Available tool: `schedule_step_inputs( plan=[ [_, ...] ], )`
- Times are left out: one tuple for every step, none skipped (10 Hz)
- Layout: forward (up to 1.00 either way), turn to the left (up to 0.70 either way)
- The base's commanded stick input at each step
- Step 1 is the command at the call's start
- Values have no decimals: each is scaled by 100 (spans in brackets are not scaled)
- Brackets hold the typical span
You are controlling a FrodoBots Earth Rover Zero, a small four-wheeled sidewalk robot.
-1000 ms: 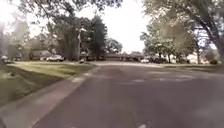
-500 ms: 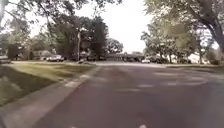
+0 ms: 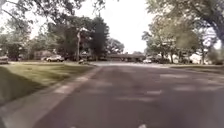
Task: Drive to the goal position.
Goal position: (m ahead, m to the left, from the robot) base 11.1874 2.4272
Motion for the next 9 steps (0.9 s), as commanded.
schedule_step_inputs(
  plan=[
    [100,0],
    [100,0],
    [100,0],
    [100,0],
    [100,0],
    [100,0],
    [100,0],
    [100,0],
    [100,-16]
  ],
)
